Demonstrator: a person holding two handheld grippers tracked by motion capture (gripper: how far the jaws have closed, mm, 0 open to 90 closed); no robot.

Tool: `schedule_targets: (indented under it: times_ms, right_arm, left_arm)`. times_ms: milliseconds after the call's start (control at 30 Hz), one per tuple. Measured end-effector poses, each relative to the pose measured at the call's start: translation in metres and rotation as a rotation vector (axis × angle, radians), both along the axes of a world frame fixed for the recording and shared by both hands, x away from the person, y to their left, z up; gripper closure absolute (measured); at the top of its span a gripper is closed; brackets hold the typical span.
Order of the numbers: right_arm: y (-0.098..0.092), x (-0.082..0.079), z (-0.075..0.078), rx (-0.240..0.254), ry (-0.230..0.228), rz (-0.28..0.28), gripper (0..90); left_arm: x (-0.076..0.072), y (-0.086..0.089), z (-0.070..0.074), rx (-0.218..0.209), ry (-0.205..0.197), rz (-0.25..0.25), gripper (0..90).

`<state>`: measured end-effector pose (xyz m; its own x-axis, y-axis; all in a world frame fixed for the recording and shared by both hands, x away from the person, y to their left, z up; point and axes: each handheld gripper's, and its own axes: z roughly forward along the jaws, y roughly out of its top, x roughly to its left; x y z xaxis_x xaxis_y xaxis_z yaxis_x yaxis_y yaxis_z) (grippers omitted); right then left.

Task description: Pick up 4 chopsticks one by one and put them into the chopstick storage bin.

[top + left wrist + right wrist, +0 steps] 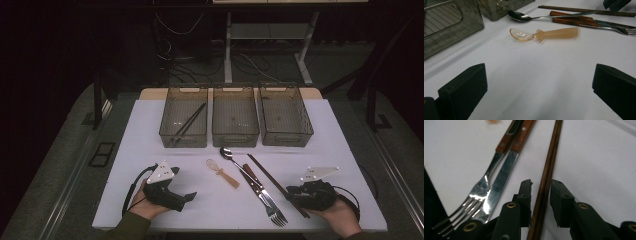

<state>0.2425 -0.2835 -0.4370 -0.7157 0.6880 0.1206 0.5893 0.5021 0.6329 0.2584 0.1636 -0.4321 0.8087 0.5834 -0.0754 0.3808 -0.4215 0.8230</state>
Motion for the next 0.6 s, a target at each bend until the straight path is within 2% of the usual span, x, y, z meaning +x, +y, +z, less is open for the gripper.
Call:
schedule_targets:
  times_ms: [233,600]
  right_arm:
    - [0.0040,-0.0002,-0.0038,-0.057,-0.006,0.016,74.2]
    - [0.0024,0.0019,-0.0029,-0.093,-0.034,0.023,76.8]
  left_arm:
    - [0.0000,-0.0007,-0.0010,0.002,0.006,0.001,0.0]
    - [0.0003,-0.0011,-0.0014,0.004,0.010,-0.005,0.0]
